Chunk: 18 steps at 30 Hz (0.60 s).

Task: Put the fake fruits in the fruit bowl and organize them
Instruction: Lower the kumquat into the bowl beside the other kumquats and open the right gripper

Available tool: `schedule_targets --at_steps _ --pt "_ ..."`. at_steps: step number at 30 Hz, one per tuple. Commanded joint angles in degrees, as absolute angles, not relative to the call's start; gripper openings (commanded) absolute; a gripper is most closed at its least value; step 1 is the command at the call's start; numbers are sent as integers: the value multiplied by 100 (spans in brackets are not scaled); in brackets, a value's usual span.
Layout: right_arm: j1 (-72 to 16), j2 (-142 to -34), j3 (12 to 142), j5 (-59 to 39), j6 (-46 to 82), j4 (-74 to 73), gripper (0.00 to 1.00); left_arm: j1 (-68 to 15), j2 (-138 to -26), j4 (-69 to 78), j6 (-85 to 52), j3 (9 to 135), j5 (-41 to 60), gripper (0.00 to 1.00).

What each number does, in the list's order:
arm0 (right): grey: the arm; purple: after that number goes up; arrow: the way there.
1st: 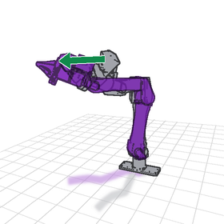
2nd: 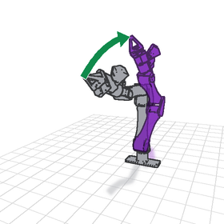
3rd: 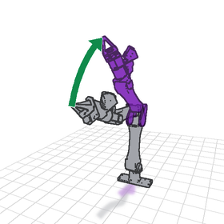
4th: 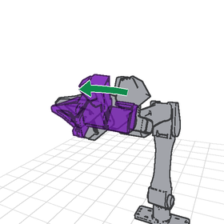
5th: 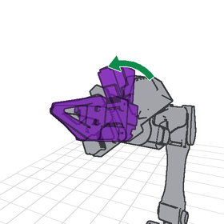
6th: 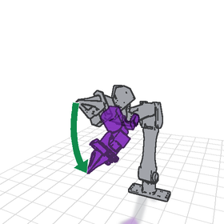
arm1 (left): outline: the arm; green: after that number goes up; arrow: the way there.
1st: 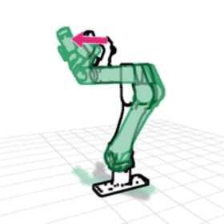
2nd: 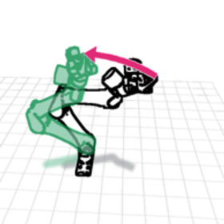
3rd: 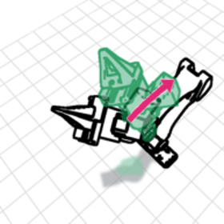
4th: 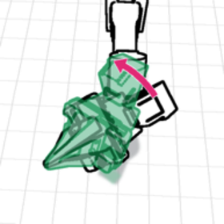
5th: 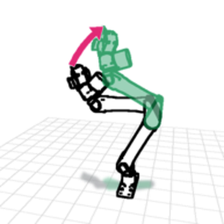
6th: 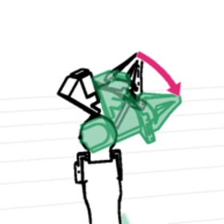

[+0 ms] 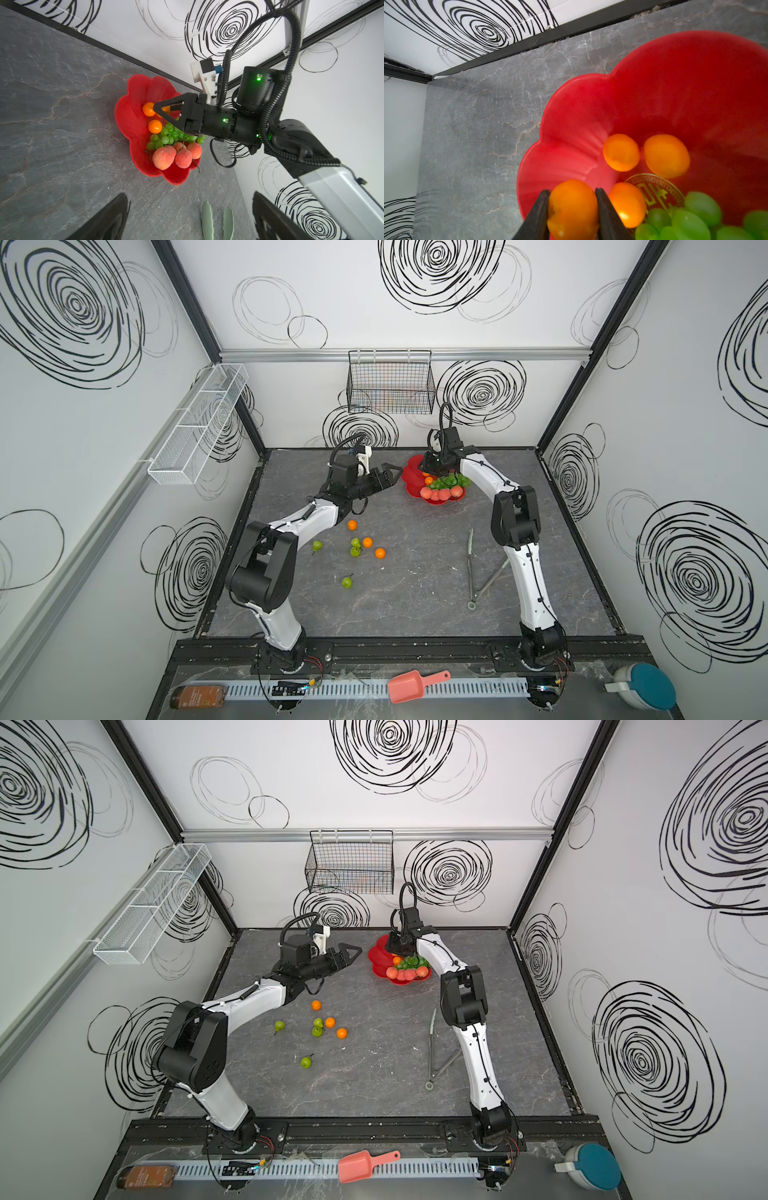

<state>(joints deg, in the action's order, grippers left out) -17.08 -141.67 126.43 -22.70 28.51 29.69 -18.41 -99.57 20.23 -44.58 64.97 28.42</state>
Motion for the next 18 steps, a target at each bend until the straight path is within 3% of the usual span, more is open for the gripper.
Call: schedule_targets --at_steps 1,18 --pt "-1669 -14277 12841 -2234 2989 2832 34 -1806 -9967 2485 -4564 6493 2978 96" --pt "-1639 -14353 13120 -2271 2988 2832 42 -1601 -9949 2452 -4597 6513 3102 96"
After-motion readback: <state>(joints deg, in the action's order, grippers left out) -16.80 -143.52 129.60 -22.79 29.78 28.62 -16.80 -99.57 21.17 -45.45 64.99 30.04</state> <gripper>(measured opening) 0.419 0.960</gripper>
